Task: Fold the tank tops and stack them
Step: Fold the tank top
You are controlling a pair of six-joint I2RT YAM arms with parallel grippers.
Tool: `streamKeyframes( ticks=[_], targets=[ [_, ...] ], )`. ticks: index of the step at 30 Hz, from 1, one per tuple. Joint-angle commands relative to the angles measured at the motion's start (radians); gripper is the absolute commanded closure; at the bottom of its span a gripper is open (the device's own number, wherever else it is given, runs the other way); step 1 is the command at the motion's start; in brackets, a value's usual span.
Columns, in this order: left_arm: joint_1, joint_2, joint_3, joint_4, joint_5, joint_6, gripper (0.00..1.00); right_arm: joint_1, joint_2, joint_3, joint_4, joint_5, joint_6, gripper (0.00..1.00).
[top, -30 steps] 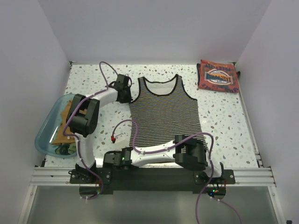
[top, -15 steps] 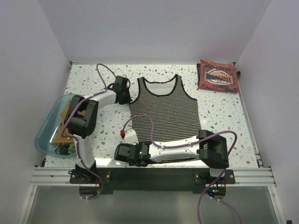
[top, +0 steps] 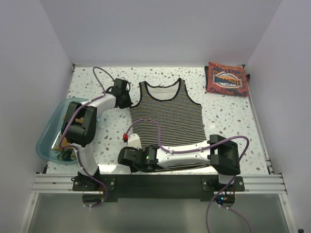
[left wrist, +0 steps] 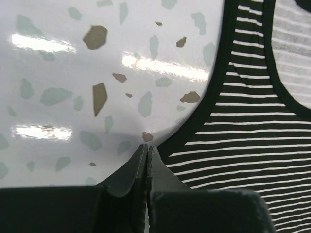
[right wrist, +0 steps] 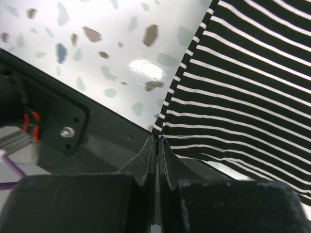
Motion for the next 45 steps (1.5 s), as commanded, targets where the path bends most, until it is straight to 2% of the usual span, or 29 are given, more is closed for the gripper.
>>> streamKeyframes(
  ticks=[1,6,11,22,30,45],
  targets=[
    [0.041,-0.089,-0.001,-0.002,-0.062,-0.033,1.0,0.003,0.025,0.102,0.02,-0.031,-0.008,1.0],
    [0.053,-0.129,0.015,-0.033,-0.096,-0.014,1.0,0.002,0.043,0.148,0.013,-0.036,-0.038,1.0],
    [0.047,-0.119,0.051,-0.06,-0.067,-0.013,1.0,-0.018,-0.021,0.102,0.013,-0.028,-0.048,1.0],
    [-0.129,-0.002,0.204,-0.11,-0.136,-0.056,1.0,-0.055,-0.28,-0.246,0.091,-0.013,0.011,1.0],
    [-0.204,0.058,0.255,-0.099,-0.139,-0.089,1.0,-0.053,-0.444,-0.447,0.121,0.029,0.092,1.0],
    [-0.315,0.153,0.39,-0.128,-0.176,-0.103,1.0,-0.053,-0.576,-0.627,0.128,0.104,0.209,1.0]
  ],
)
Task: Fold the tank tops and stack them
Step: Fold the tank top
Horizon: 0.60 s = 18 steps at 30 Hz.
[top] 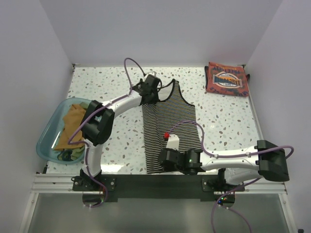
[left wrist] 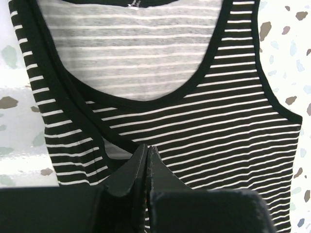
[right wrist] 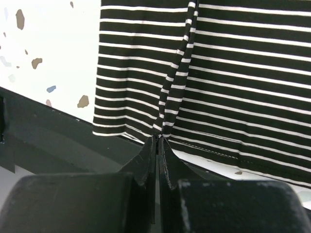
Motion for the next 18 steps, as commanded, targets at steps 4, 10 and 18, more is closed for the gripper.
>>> streamKeyframes(
  ticks=[4,10,18],
  targets=[
    [-0.03,0.053,0.074,-0.01,-0.03,-0.014,1.0,0.004,-0.059,-0.043,0.011,0.063,0.07,1.0],
    [-0.036,0.081,0.065,0.019,0.004,0.002,1.0,0.004,-0.063,-0.057,0.004,0.071,0.084,1.0],
    [-0.036,0.012,0.043,0.067,-0.033,0.035,0.48,0.016,-0.098,-0.036,-0.091,0.112,0.108,0.66]
  ],
)
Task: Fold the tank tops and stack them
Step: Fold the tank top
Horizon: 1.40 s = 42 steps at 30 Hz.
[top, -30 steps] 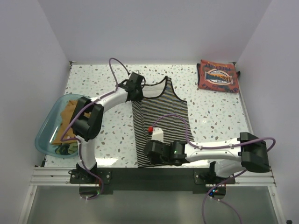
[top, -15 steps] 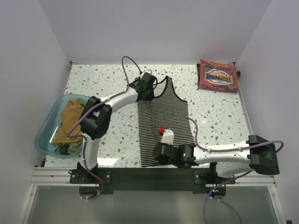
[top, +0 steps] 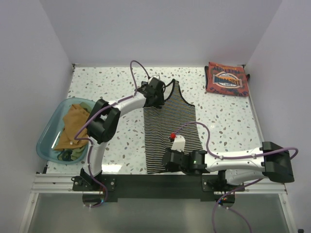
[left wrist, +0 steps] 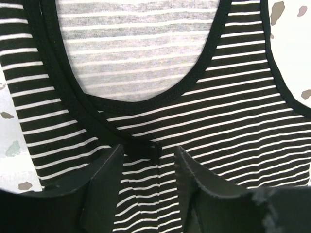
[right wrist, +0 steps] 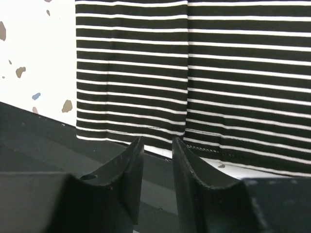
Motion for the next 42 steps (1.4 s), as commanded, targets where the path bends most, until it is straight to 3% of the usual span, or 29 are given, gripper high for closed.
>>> streamKeyframes(
  ticks=[1,4,7,10,11,14,17,27,33,36,42],
  targets=[
    [-0.002,-0.099,-0.005,0.056,-0.055,0.027,0.43,0.013,-0.041,0.036,-0.076,0.08,0.03,0.65],
    [0.007,-0.144,-0.044,0.068,-0.109,0.024,0.37,0.02,-0.046,0.074,-0.146,0.126,0.033,0.64],
    [0.033,-0.198,-0.093,0.052,-0.133,-0.033,0.42,0.021,-0.017,0.096,-0.134,0.145,0.003,0.66],
    [0.055,-0.207,-0.139,0.05,-0.109,-0.068,0.65,0.021,0.046,0.142,-0.087,0.14,-0.067,0.67],
    [0.056,-0.201,-0.144,0.047,-0.095,-0.065,0.76,0.021,0.099,0.172,-0.073,0.131,-0.084,0.68],
    [0.061,-0.167,-0.147,0.03,-0.089,-0.068,0.94,0.018,0.204,0.24,-0.056,0.116,-0.144,0.69],
    [0.073,-0.135,-0.16,0.039,-0.073,-0.071,0.97,0.01,0.268,0.281,-0.024,0.077,-0.189,0.69],
    [0.173,0.008,-0.115,0.033,-0.017,-0.048,0.98,-0.01,0.499,0.356,0.199,-0.067,-0.255,0.7],
    [0.23,0.076,-0.035,0.042,-0.003,-0.01,0.96,-0.094,0.617,0.418,0.337,-0.195,-0.29,0.7],
    [0.266,0.112,0.045,0.056,0.046,0.027,0.92,-0.132,0.677,0.491,0.395,-0.267,-0.325,0.69],
    [0.325,0.132,0.197,0.067,0.137,0.111,0.65,-0.217,0.707,0.651,0.367,-0.326,-0.425,0.62]
  ],
)
